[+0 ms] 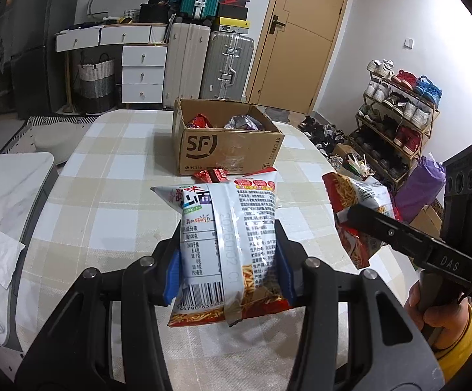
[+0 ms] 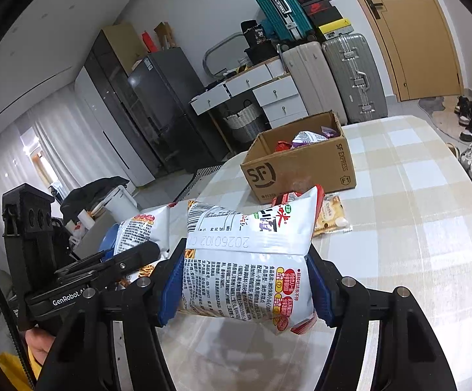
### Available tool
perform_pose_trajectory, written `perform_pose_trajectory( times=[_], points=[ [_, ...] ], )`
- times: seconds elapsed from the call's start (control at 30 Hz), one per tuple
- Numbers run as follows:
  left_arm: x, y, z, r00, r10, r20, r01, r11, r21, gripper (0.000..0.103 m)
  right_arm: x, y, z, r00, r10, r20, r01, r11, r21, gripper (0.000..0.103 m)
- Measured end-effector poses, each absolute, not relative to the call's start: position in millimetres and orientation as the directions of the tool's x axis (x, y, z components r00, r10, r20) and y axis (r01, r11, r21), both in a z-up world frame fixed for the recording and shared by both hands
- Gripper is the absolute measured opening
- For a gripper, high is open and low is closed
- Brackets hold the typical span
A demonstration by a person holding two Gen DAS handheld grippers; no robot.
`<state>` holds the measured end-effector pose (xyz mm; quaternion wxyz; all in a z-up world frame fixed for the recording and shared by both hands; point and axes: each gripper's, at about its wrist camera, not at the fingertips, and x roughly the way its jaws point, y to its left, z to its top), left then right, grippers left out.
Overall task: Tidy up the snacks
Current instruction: 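Carry both held bags over the cardboard box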
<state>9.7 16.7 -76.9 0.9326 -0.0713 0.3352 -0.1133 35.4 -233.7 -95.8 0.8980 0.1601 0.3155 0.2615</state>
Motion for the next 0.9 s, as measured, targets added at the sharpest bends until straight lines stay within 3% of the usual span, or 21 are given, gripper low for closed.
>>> perform_pose_trajectory(
  times=[0.37,0.9],
  points=[
    [15,5,-58,0.752,-0.264,-0.603,0.188,0.964,-0.187,0.044,50,-246,-82,0.686,0.565,-0.459,-0.360,0.811,0.460,0.066],
    [85,17,-6,0.794,-0.261,-0.550,0.195,0.965,-0.176,0.044,112,-238,-6,0.731,0.544,-0.413,-0.421,0.835,0.354,0.066]
  ],
)
